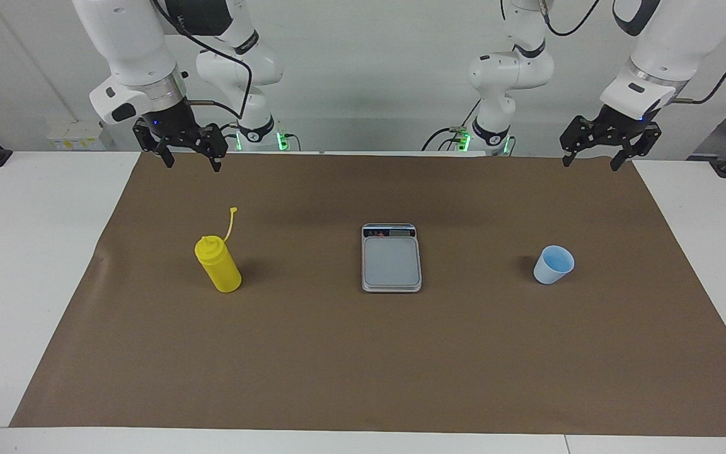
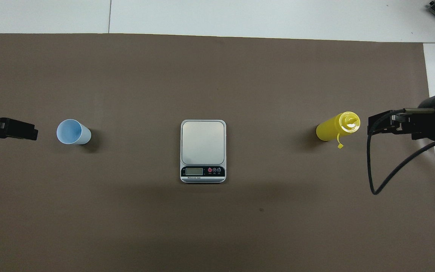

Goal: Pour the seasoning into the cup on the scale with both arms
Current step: 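Move the left gripper toward the light blue cup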

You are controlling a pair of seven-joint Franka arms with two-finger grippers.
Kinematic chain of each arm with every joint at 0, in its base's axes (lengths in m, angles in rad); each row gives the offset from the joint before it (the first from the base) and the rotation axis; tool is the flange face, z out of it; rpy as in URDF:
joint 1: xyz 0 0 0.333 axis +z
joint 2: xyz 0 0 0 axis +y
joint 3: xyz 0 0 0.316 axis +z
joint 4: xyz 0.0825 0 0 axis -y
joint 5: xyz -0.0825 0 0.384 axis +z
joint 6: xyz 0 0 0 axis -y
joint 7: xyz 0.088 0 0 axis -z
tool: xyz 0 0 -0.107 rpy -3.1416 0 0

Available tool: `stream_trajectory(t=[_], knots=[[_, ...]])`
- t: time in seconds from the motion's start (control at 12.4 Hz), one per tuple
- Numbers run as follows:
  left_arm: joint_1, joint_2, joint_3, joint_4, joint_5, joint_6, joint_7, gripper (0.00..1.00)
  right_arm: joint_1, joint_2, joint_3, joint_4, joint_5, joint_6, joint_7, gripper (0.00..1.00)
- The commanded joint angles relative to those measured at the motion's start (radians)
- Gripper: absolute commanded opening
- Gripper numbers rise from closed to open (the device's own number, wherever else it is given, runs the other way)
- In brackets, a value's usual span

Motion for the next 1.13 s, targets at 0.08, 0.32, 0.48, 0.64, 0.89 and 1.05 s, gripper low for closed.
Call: stream_trajectory(t=[0.08, 0.32, 0.48, 0.64, 0.89, 1.05], knots=[[-0.011, -0.018, 0.002, -0.023, 0.019, -0.008, -0.004, 1.0, -0.009, -0.018, 0.004, -0.014, 0.002, -0.009, 0.006, 1.0], [-0.011, -0.018, 0.002, -0.025, 0.019, -0.008, -0.002, 1.0, -0.009, -0.018, 0.004, -0.014, 0.003, -0.009, 0.005, 1.0], [-0.011, -0.018, 0.002, -0.025, 0.018, -0.008, -0.002, 1.0, -0.009, -0.018, 0.002, -0.014, 0.002, -0.009, 0.005, 1.0], [-0.011, -0.018, 0.002, -0.026, 0.018, -0.005, -0.004, 1.0, -0.009, -0.018, 0.002, -0.014, 0.002, -0.009, 0.005, 1.0], [-0.009, -0.018, 0.002, -0.026, 0.016, -0.002, -0.015, 1.0, -0.009, -0.018, 0.002, -0.014, 0.002, -0.009, 0.006, 1.0], [-0.004, -0.018, 0.004, -0.026, 0.016, 0.001, -0.009, 1.0, -0.009, -0.018, 0.002, -0.014, 0.002, -0.009, 0.005, 1.0]])
